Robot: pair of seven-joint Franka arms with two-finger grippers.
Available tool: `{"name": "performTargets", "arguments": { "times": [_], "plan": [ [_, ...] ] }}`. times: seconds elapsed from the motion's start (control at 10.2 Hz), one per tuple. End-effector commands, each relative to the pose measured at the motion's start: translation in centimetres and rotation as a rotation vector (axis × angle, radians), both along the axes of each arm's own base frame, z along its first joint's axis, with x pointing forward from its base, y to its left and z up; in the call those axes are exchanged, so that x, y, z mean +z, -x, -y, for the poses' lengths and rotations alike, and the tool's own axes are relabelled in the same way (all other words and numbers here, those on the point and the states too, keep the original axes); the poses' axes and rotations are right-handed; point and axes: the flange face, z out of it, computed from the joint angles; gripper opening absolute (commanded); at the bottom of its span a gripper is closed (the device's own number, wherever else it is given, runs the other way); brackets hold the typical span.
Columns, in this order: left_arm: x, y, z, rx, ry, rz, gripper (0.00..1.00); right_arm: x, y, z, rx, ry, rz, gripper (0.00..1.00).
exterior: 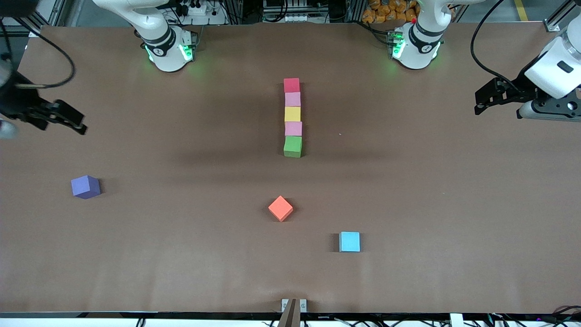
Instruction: Arrange blocks into number 1
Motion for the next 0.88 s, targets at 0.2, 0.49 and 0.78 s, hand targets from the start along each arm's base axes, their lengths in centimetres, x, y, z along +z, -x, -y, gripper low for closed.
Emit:
{"name": "performTargets", "arguments": {
  "times": [0.2,0.49,0.78],
  "plan": [
    [0.5,0.3,-0.2,-0.018,-0.019,-0.013,1.00,0.4,0.4,3.8,0.107,0.008,0.000,1.00],
    [0.4,0.3,-0.1,-0.018,-0.021,-0.014,1.00,0.6,0.4,3.8,0.115,0.010,0.002,1.00],
    [0.4,0.3,-0.1,-0.018,-0.021,-0.014,1.00,0.4,0.6,3.4,0.123,0.010,-0.011,1.00]
  ]
}}
